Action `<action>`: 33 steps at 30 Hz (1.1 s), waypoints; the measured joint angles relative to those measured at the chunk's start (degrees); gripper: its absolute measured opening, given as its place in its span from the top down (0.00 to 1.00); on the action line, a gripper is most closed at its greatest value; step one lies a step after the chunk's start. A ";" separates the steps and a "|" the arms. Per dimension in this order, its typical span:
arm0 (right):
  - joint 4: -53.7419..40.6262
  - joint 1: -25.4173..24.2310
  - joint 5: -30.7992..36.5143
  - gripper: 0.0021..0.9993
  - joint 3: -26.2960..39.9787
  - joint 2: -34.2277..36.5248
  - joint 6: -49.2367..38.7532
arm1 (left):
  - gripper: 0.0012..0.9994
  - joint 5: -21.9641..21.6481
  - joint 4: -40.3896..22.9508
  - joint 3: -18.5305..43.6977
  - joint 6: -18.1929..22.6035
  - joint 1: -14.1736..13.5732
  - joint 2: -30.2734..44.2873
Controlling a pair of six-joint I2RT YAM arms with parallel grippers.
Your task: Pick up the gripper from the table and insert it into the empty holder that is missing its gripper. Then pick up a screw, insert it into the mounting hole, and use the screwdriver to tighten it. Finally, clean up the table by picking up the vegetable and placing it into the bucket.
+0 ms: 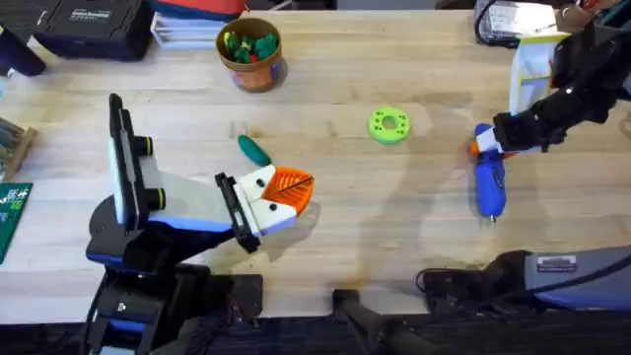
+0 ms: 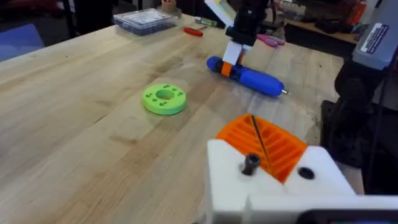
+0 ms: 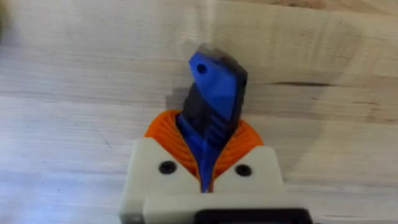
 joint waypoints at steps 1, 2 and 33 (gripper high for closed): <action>-0.05 0.00 0.00 0.94 0.07 0.11 0.04 | 0.99 0.00 0.00 0.00 0.00 0.00 0.01; -0.12 0.00 0.04 0.93 0.14 0.17 0.01 | 0.99 0.00 0.00 0.00 0.00 0.00 0.01; 2.16 0.15 0.55 0.98 0.42 2.29 -1.05 | 0.99 0.00 0.00 0.00 0.00 0.00 0.00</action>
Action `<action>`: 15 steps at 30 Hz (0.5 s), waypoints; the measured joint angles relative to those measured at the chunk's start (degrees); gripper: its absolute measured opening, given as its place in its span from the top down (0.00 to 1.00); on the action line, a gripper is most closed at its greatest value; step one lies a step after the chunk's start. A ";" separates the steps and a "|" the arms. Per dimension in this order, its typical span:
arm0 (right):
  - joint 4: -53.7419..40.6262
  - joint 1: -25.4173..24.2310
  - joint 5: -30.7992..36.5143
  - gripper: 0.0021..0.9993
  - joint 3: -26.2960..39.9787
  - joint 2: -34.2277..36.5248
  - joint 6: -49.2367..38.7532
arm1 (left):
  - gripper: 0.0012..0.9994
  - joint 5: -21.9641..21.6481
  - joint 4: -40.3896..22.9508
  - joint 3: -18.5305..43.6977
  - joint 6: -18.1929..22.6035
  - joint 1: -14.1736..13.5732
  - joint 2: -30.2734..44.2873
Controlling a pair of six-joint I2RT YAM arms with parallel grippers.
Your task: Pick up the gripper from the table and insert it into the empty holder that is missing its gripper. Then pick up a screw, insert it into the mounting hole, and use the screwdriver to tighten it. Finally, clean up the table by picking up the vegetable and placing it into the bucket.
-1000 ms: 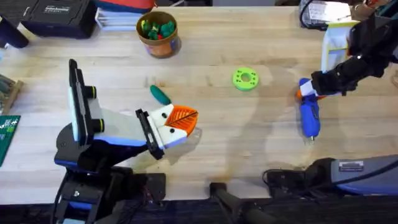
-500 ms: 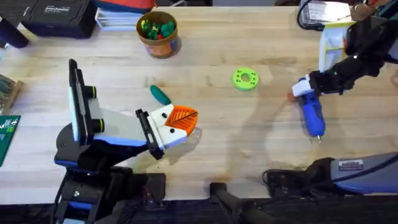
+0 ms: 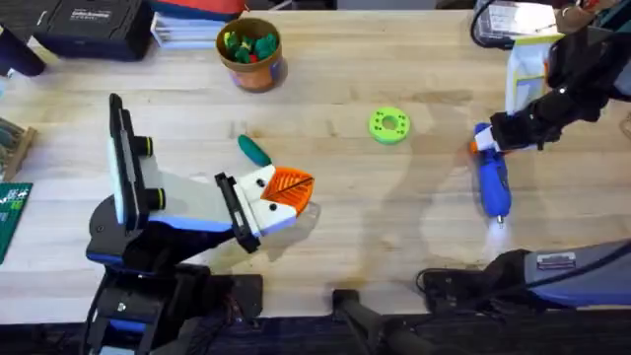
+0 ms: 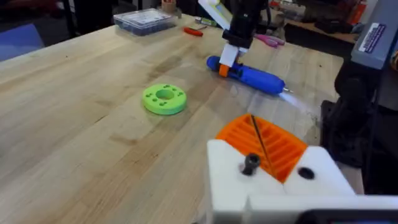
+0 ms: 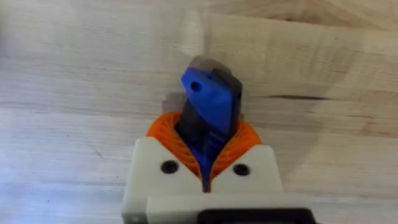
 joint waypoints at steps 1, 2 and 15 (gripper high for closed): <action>0.02 0.00 0.00 0.98 0.00 0.00 0.02 | 0.99 0.00 0.00 0.00 0.00 0.00 0.00; 0.00 0.00 0.00 0.98 0.00 0.00 0.02 | 0.99 0.00 0.00 0.00 0.00 0.00 0.02; 3.04 0.00 0.00 0.98 1.00 -10.57 1.37 | 0.99 0.00 0.00 0.00 0.00 0.00 0.00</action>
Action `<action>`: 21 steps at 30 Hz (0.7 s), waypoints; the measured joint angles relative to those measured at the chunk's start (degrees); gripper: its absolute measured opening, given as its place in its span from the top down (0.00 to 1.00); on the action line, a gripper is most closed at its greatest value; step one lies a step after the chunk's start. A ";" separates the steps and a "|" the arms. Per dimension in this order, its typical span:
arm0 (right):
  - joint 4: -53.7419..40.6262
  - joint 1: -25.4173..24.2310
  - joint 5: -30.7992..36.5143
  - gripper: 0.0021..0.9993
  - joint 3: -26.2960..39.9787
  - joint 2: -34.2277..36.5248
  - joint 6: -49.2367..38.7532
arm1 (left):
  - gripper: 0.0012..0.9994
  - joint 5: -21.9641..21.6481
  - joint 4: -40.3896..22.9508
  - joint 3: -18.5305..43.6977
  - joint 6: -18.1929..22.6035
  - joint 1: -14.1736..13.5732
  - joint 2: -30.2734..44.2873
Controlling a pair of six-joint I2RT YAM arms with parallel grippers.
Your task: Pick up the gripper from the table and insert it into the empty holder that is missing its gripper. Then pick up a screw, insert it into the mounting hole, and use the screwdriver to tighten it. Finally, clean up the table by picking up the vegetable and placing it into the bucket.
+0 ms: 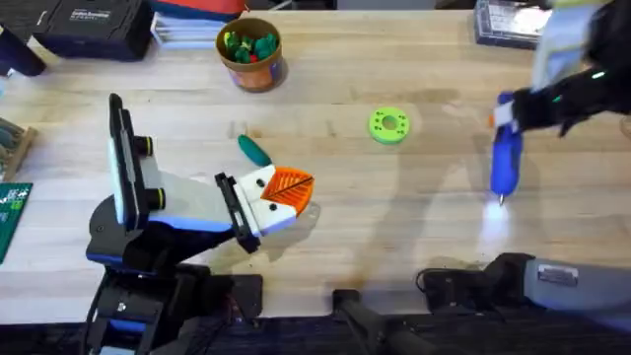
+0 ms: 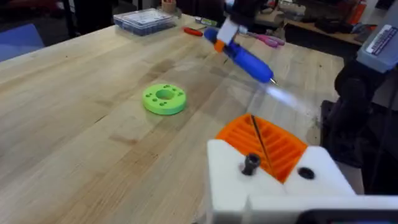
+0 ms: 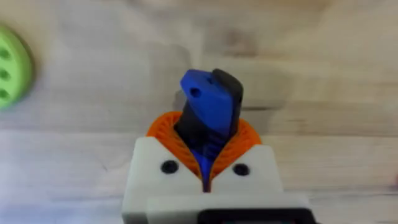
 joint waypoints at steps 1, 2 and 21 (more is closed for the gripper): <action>0.86 0.00 0.00 0.98 0.26 -2.56 0.23 | 0.99 0.00 0.00 0.00 0.00 0.00 0.00; 1.58 0.00 -0.02 0.98 0.56 -5.22 0.50 | 0.99 0.02 0.00 0.00 0.00 0.00 0.02; 26.61 3.56 -15.53 0.98 -15.68 -49.94 20.10 | 0.99 0.00 0.00 0.00 -0.02 0.00 0.00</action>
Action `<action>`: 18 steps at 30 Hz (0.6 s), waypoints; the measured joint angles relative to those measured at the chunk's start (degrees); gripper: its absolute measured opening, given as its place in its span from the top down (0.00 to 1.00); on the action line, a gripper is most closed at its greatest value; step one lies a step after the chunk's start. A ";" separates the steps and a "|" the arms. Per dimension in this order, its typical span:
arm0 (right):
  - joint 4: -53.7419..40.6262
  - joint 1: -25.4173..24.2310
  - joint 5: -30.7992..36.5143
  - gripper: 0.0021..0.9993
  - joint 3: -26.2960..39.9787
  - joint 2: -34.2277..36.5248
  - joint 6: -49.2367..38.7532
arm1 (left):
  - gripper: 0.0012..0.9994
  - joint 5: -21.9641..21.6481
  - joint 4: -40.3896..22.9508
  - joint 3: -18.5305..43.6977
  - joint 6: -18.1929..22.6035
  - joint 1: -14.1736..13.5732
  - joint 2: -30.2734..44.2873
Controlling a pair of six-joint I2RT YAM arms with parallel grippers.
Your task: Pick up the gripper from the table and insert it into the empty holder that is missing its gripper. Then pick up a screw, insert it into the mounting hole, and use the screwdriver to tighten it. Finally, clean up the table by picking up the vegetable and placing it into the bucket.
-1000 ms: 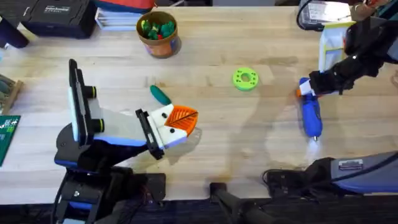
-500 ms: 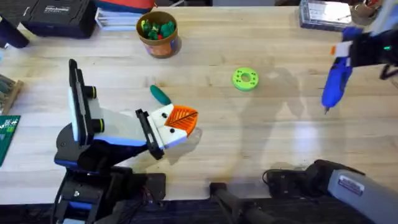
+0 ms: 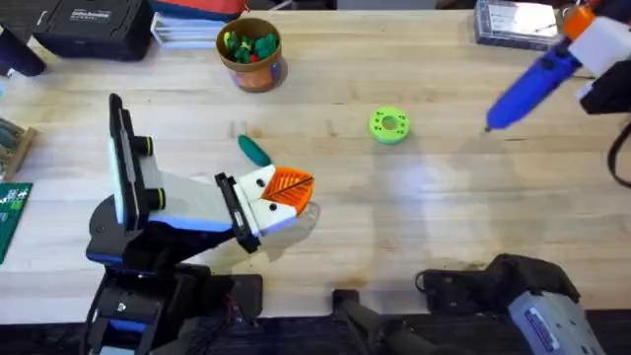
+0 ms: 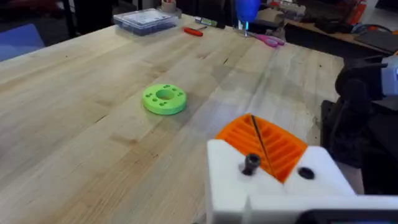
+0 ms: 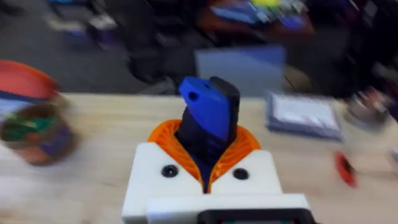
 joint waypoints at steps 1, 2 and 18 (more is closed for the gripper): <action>2.70 1.27 -1.76 0.98 -1.23 -1.51 1.42 | 0.99 0.00 0.00 0.00 0.02 0.00 0.00; 5.34 2.58 -3.26 0.98 -2.23 -2.68 2.60 | 0.99 0.00 0.00 0.00 0.00 0.00 0.00; 44.21 37.68 -9.78 0.98 -6.35 12.03 9.24 | 0.99 0.02 0.00 0.00 -0.01 0.00 0.00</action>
